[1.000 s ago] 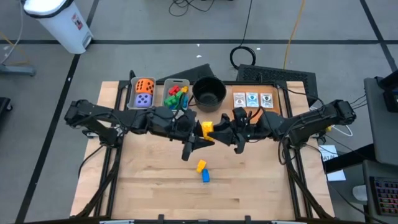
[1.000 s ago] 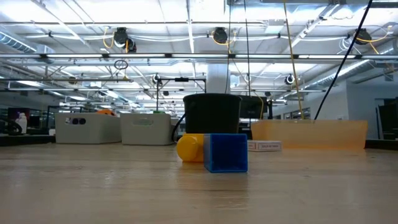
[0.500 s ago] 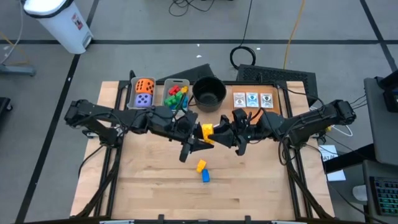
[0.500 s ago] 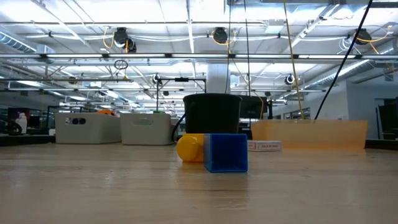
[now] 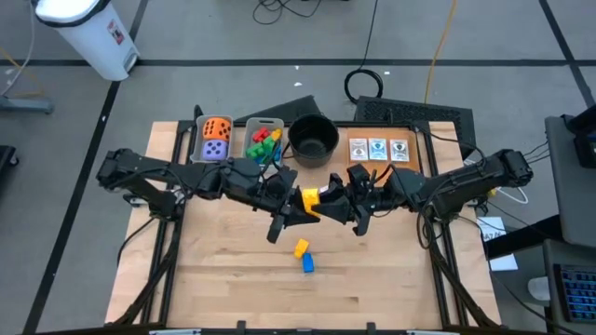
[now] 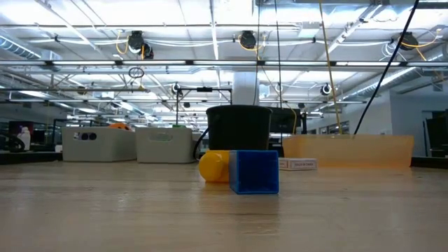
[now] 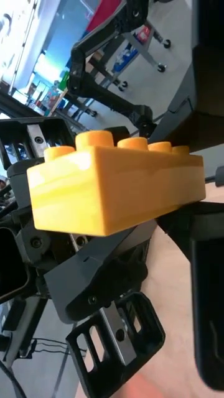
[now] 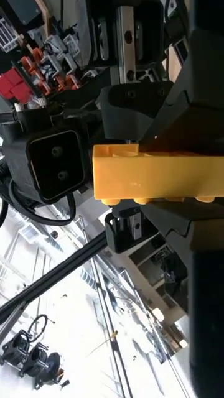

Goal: Pick & Place Toys
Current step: Put the yellow game piece into the right gray bin

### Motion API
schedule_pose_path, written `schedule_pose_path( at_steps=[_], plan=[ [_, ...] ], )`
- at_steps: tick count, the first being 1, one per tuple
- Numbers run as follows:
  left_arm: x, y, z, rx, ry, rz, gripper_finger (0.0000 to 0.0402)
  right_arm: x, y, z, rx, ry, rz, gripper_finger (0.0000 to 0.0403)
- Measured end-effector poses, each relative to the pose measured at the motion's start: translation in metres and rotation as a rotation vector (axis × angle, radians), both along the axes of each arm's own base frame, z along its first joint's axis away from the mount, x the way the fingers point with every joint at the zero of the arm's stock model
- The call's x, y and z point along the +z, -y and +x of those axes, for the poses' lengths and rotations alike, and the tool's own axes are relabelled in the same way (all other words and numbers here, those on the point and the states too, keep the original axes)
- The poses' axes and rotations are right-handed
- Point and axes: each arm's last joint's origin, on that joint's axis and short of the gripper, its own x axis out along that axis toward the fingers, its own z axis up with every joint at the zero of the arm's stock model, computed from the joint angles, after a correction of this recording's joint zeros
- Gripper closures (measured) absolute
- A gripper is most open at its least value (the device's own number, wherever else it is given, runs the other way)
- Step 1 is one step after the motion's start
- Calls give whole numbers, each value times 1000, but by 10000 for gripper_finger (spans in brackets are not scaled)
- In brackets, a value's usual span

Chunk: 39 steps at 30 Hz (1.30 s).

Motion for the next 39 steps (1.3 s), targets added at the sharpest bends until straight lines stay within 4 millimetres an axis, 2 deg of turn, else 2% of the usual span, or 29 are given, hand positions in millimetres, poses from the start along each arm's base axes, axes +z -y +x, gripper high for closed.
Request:
schedule_pose_path(
  at_steps=[4,9,14,23,27,32,36,39],
  plan=[
    [0,0,0,-4,-2,-1,288,1,0,0,0,15,0,272],
    [0,0,0,-4,-1,-2,305,3,2,0,-9,33,-5,239],
    [1,0,0,-3,7,3,305,6,4,-1,-21,78,-15,211],
    [11,-1,-9,-16,42,-4,298,20,21,-10,-79,158,5,184],
    [24,-10,-24,8,60,-4,305,32,33,-21,-116,204,9,182],
    [40,-31,-56,162,27,13,305,42,42,-33,-148,233,-7,185],
    [42,-50,-80,356,-61,51,305,41,43,-36,-158,185,-45,188],
    [34,-66,-85,464,-160,73,305,34,42,-33,-155,115,-59,187]
  ],
)
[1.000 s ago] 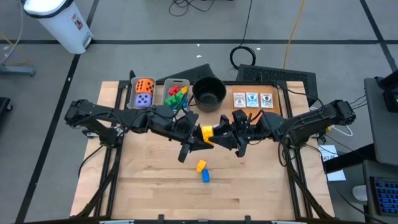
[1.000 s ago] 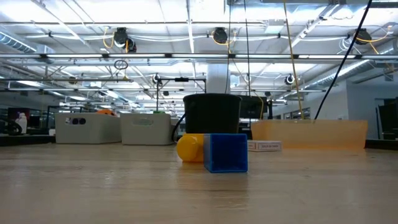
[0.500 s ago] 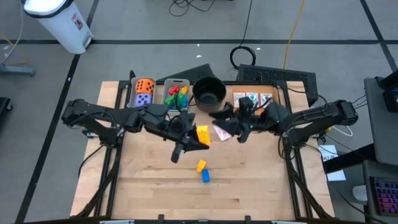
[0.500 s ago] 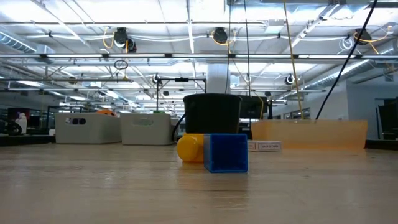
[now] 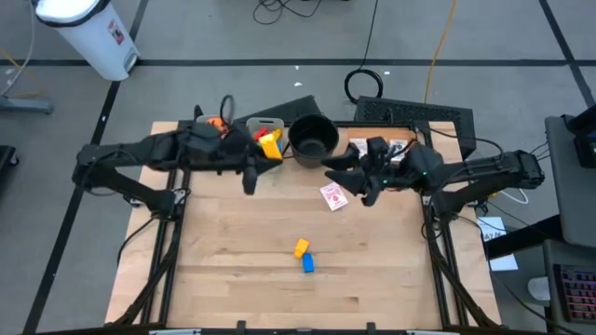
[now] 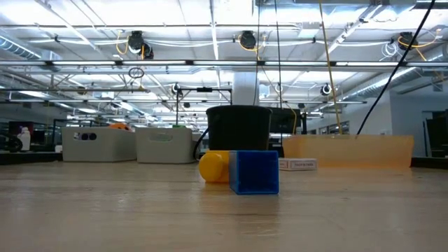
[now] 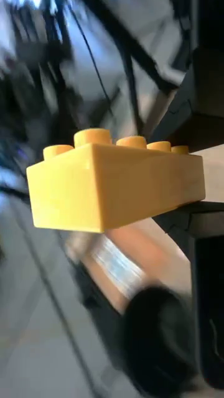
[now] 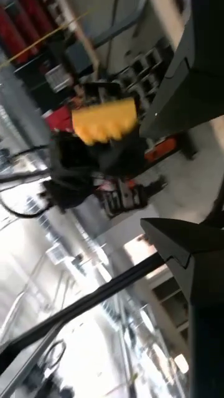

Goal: Pick & Place Toys
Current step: Put the yellow game piece into the right gray bin

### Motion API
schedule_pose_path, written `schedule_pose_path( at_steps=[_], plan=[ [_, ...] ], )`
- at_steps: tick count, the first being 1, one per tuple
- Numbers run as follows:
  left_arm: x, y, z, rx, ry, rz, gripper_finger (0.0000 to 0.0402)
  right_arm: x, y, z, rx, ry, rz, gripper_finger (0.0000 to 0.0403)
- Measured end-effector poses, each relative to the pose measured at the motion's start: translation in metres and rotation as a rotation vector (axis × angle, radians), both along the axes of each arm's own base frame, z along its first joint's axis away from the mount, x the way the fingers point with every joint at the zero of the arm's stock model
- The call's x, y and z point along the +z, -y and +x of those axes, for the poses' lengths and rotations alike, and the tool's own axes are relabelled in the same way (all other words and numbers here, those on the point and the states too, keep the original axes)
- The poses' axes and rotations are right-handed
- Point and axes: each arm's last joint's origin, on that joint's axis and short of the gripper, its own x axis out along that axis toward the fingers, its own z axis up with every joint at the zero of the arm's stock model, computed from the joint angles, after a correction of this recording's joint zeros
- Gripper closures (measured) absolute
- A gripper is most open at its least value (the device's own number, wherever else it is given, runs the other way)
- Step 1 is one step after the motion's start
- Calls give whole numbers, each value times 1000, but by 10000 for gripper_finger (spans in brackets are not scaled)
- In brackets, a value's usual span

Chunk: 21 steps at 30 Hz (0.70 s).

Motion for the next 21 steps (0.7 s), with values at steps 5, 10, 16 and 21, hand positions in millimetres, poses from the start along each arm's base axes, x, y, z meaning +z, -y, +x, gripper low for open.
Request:
schedule_pose_path(
  at_steps=[5,10,16,21],
  plan=[
    [-23,-36,-3,147,-203,-94,305,-14,-1,5,0,-140,-10,187],
    [-52,-73,-1,269,-405,-235,305,-25,0,7,-6,-260,-27,193],
    [-81,-116,7,371,-537,-355,305,-34,5,8,-23,-350,-36,194],
    [-107,-149,16,403,-604,-445,305,-42,8,7,-37,-437,-75,195]
  ],
)
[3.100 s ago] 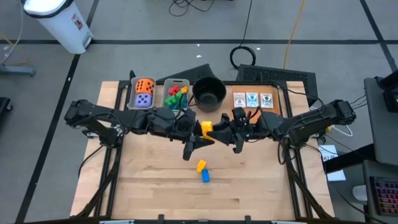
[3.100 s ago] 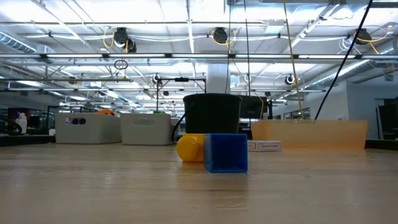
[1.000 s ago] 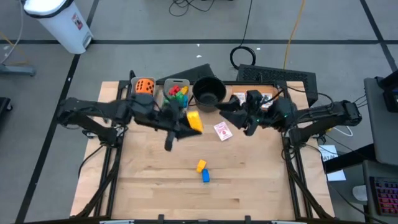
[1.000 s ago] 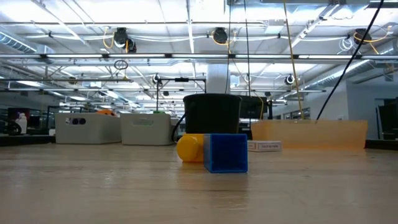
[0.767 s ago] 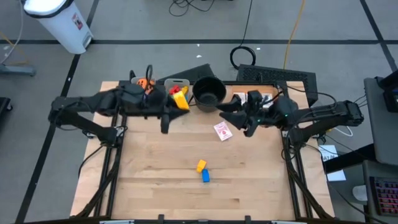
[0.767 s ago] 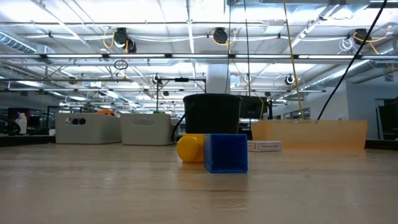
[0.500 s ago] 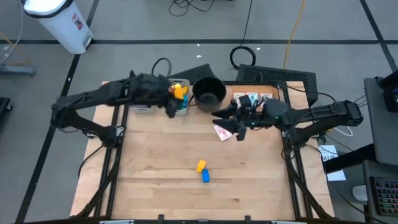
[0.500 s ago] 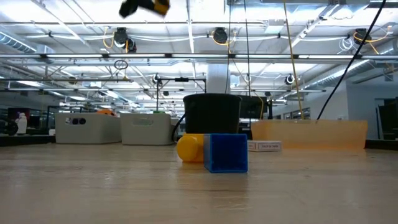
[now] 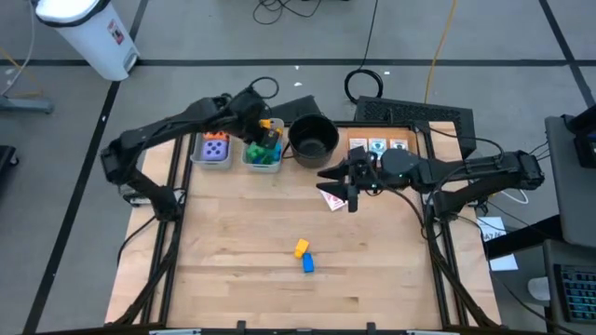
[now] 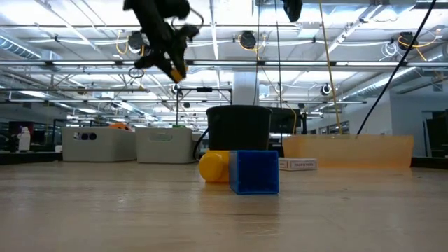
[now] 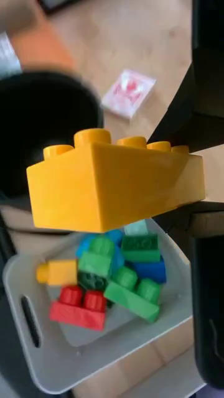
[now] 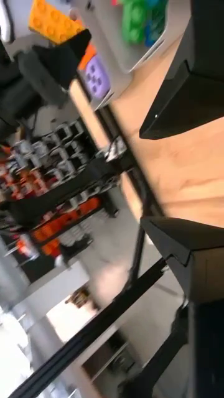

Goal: Pick & Place Toys
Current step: Put the yellow game piece into the right gray bin

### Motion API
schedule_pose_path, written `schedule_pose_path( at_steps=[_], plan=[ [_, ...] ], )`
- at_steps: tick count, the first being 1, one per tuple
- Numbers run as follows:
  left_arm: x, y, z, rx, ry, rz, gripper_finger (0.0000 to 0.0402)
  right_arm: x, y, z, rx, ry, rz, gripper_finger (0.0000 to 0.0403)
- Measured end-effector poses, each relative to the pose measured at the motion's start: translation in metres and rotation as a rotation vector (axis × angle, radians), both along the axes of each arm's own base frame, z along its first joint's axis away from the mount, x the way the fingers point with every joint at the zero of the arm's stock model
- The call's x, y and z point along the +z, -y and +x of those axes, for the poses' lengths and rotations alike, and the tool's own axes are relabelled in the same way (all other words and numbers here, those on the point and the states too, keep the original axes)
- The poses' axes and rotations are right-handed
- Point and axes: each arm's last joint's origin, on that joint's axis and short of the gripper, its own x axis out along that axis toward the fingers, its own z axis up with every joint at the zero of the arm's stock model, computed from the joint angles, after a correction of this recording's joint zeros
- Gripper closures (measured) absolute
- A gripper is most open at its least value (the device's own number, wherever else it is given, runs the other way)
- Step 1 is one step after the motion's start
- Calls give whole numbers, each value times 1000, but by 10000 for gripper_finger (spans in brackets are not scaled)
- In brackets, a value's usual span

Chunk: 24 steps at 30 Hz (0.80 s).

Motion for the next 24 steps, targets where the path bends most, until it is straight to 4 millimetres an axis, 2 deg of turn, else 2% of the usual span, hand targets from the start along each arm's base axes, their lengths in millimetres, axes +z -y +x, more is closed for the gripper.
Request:
schedule_pose_path(
  at_steps=[6,14,24],
  plan=[
    [-40,-30,13,-44,-69,-144,305,-14,-1,-2,35,-148,-11,197],
    [-88,-50,22,-47,-213,-273,305,-23,-2,-5,79,-241,-15,201],
    [-111,-56,22,-164,-302,-309,305,-23,-2,-5,87,-240,-56,202]
  ],
)
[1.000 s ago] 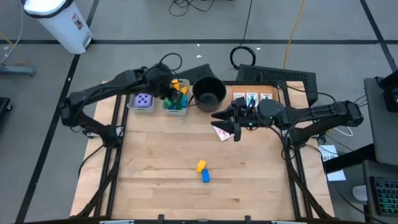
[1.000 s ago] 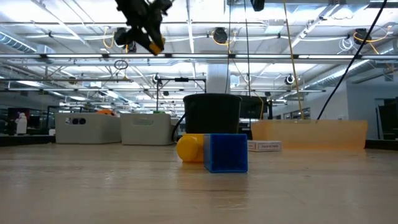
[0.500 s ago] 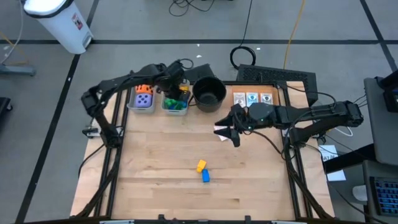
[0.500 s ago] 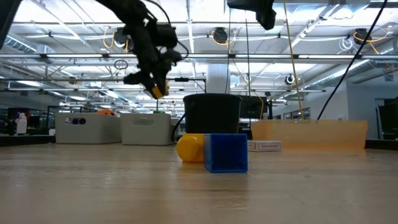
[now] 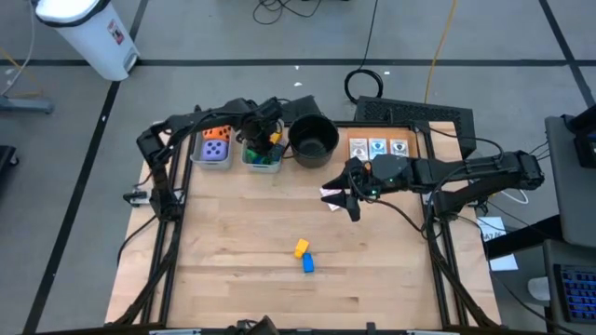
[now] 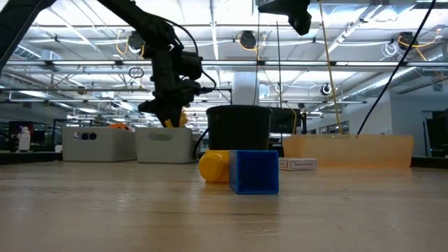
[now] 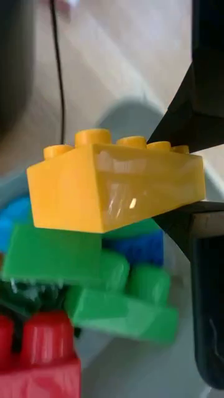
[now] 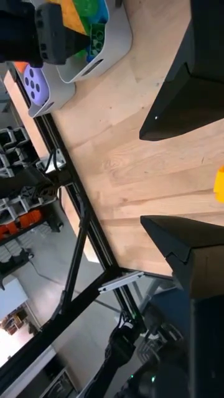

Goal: Pick & Place Toys
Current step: Put the yellow game piece into the right gray bin

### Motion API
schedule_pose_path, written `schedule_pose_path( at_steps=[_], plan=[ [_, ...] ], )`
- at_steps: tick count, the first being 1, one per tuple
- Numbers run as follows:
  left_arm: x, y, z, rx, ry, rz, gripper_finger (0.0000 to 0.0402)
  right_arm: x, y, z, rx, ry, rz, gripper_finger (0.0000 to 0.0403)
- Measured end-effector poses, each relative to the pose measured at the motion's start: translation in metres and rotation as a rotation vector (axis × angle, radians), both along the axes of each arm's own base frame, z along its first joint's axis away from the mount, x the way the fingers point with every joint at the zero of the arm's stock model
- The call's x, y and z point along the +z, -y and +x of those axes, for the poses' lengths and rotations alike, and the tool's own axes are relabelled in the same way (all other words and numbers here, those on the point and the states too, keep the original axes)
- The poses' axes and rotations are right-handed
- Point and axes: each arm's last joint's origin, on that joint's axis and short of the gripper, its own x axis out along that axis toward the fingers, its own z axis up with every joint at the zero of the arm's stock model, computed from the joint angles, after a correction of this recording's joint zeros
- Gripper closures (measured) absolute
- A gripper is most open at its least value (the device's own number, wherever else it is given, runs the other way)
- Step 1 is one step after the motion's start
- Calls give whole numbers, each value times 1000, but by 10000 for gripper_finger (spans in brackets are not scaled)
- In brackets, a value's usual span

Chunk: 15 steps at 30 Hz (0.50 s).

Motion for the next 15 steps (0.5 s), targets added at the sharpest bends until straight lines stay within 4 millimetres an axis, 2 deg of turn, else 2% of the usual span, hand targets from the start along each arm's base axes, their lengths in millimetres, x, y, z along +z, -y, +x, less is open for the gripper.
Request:
schedule_pose_path(
  at_steps=[8,13,15],
  plan=[
    [-17,-3,-3,-41,-99,-31,305,-1,0,0,2,-7,-9,202],
    [-17,-4,-4,-42,-109,-7,303,-1,0,0,5,-13,-17,202],
    [-17,-5,-6,-34,-117,-13,285,-1,0,0,5,-14,-18,202]
  ],
)
